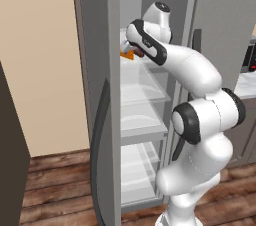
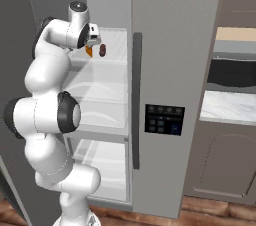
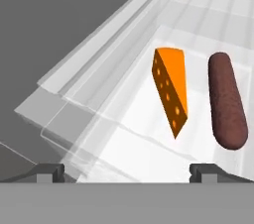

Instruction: Retrieve the sausage and cheese from the fridge and place them on the cutting board on the counter.

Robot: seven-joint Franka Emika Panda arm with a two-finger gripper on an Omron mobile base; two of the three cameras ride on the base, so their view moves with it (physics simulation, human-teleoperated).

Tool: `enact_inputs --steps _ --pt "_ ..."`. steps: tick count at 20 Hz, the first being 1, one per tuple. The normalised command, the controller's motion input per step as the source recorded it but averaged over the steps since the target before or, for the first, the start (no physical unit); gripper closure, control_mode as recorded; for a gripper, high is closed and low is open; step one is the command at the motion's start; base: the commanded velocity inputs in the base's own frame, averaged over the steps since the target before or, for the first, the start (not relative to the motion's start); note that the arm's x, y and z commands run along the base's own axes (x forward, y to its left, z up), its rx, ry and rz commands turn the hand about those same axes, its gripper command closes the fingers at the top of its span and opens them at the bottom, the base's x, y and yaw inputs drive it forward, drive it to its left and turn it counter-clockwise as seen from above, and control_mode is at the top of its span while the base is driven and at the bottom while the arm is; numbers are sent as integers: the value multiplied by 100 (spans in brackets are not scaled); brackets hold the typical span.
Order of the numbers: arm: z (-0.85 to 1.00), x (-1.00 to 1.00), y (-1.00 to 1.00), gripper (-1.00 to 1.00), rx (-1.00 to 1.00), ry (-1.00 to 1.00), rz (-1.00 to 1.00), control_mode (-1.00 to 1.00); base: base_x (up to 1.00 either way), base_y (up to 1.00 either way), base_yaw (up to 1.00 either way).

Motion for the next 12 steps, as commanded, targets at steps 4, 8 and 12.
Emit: enact_inputs --steps 4,8,12 --pt "-4 55 17 -100 0 0 0 -100 0 0 0" --pt "-5 44 9 -100 -1 0 0 -100 0 0 0" --pt "-7 24 3 -100 -3 0 0 -100 0 0 0"
